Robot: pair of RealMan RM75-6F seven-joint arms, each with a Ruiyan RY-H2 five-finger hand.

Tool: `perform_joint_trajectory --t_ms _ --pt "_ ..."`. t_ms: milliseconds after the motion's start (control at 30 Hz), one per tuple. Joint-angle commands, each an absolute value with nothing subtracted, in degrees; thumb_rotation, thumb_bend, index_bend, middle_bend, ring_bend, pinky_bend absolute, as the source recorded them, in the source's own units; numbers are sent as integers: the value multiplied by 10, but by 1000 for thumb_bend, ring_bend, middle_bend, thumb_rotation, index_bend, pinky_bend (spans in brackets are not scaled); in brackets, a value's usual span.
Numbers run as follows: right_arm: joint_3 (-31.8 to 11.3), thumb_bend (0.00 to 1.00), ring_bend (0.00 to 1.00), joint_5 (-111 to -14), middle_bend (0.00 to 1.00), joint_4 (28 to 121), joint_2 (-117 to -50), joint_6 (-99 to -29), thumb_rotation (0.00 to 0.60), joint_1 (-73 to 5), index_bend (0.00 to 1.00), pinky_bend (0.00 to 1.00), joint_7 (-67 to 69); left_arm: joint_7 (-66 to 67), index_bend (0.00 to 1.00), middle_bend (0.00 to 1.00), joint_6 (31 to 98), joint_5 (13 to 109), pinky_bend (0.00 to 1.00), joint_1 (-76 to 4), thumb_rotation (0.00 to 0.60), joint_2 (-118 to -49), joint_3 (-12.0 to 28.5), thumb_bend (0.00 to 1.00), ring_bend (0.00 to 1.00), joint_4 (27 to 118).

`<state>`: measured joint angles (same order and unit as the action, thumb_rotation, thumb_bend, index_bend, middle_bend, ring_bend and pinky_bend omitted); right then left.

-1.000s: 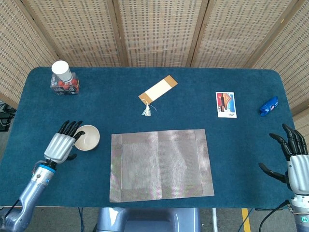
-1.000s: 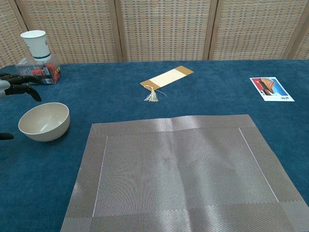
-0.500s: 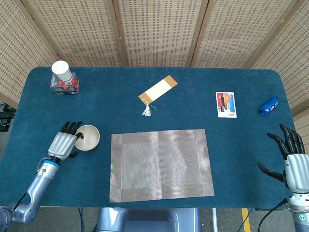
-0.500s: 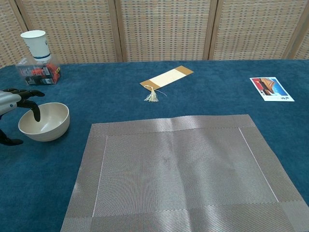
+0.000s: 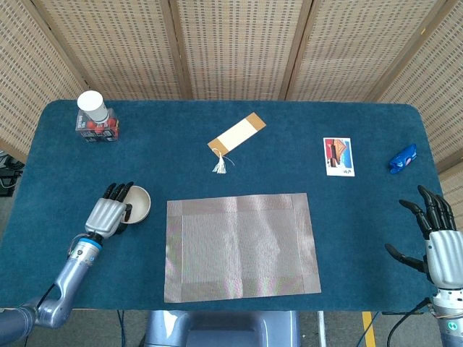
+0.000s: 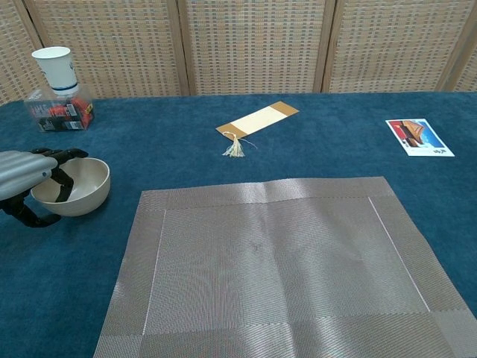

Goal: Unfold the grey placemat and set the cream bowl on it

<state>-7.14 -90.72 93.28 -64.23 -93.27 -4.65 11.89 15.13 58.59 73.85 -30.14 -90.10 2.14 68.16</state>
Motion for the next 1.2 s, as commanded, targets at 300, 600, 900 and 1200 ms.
perform_joint_trajectory --t_ms 300,600,900,1200 --pt "-70 225 0 -909 0 933 -643 -932 600 -47 238 0 119 144 867 0 608 753 0 -293 600 -910 25 613 0 673" --pt "-69 225 0 -913 0 936 -642 -936 600 -46 238 0 120 145 870 0 632 777 0 -291 600 -895 26 616 0 706" --pt "-67 225 0 -917 0 938 -638 -939 600 -45 238 0 126 199 870 0 640 818 0 -325 600 -878 41 615 0 809" --pt "-70 225 0 -913 0 941 -628 -945 600 -41 238 0 145 310 870 0 584 822 0 -385 600 -934 54 615 0 874"
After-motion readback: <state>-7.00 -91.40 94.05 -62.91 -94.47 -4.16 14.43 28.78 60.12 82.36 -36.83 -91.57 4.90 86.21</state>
